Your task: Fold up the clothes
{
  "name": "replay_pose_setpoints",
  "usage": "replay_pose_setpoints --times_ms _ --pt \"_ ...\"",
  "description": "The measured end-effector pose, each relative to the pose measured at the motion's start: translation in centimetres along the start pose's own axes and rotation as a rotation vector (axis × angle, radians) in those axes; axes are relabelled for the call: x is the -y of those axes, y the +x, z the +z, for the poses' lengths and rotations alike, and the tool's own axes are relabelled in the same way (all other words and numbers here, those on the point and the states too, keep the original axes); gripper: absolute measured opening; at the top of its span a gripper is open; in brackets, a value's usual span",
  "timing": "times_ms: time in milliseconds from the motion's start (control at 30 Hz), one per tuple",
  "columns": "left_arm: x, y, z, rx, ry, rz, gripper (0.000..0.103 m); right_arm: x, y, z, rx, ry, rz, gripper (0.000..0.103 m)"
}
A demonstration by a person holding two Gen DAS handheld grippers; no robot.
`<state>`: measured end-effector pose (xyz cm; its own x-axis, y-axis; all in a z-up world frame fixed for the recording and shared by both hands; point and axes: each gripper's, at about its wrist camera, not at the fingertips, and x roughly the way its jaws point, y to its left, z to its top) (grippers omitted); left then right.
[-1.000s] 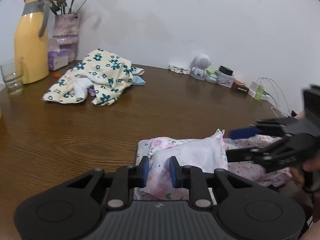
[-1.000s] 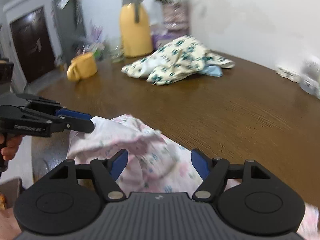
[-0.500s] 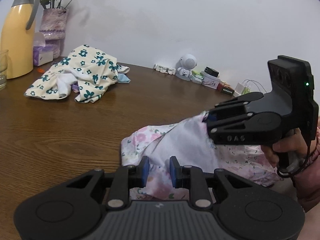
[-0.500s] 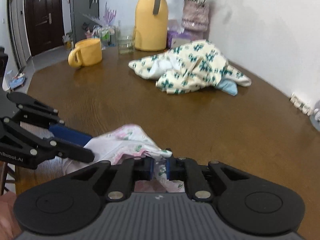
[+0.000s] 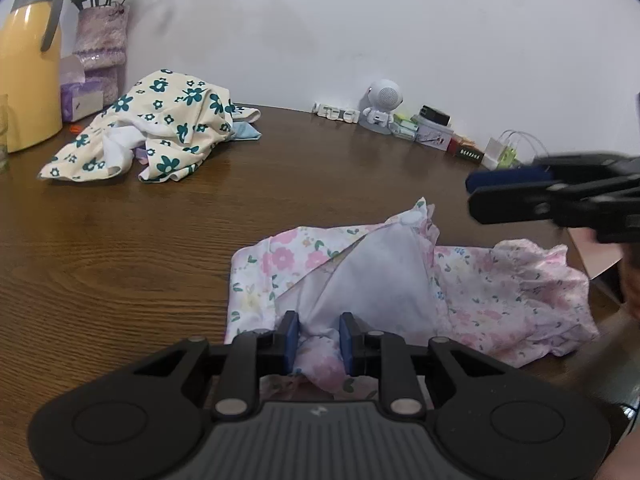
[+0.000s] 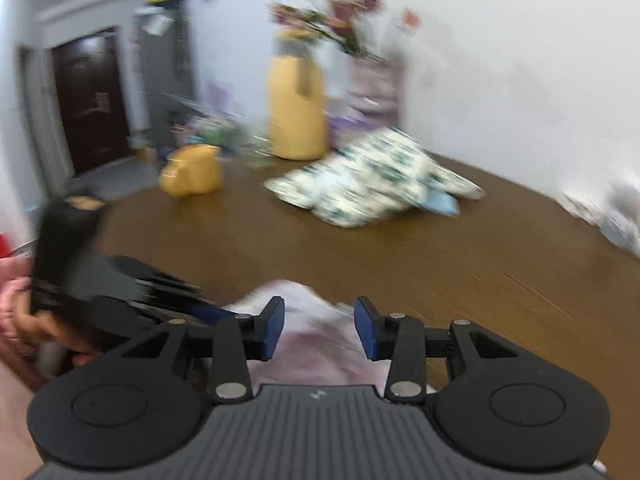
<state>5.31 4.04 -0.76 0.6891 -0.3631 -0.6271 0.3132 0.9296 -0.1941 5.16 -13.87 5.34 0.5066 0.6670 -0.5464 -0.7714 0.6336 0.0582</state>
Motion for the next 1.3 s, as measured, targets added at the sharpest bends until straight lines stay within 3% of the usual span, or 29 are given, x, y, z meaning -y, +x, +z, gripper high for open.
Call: replay_pose_setpoints --times_ms 67,200,367,433,600,667,833,900,1000,1300 --pt "0.2 0.1 0.0 0.000 0.003 0.010 0.020 -1.5 1.3 -0.1 -0.024 -0.068 0.028 0.036" --pt "0.2 0.1 -0.1 0.003 -0.005 0.013 0.021 -2.1 5.3 -1.6 -0.122 -0.171 -0.039 0.023" --pt "0.0 -0.1 -0.1 0.005 -0.005 0.003 0.022 -0.8 6.8 -3.8 -0.209 -0.135 -0.064 0.023" --pt "-0.2 -0.5 0.1 0.009 -0.006 -0.005 0.026 -0.7 6.7 -4.4 -0.202 -0.113 -0.059 0.023" --pt "-2.3 -3.6 0.4 0.061 -0.125 -0.019 0.052 -0.4 6.2 -5.2 -0.184 -0.083 -0.049 0.023" --pt "-3.5 -4.2 0.3 0.050 -0.195 0.005 0.052 -0.2 6.1 -5.3 -0.176 -0.077 -0.046 0.023" --pt "-5.3 -4.0 -0.1 0.000 -0.298 0.021 0.048 0.4 6.1 -5.3 -0.161 -0.042 -0.031 0.023" --pt "-5.6 -3.6 -0.2 -0.022 -0.319 0.023 0.040 0.5 6.0 -5.4 -0.153 -0.031 -0.028 0.023" --pt "-5.5 -2.8 0.0 -0.046 -0.313 0.022 0.026 0.6 6.0 -5.5 -0.147 -0.026 -0.027 0.023" --pt "-4.7 -1.6 0.3 -0.065 -0.284 0.046 0.014 0.5 6.0 -5.6 -0.134 -0.019 -0.027 0.023"
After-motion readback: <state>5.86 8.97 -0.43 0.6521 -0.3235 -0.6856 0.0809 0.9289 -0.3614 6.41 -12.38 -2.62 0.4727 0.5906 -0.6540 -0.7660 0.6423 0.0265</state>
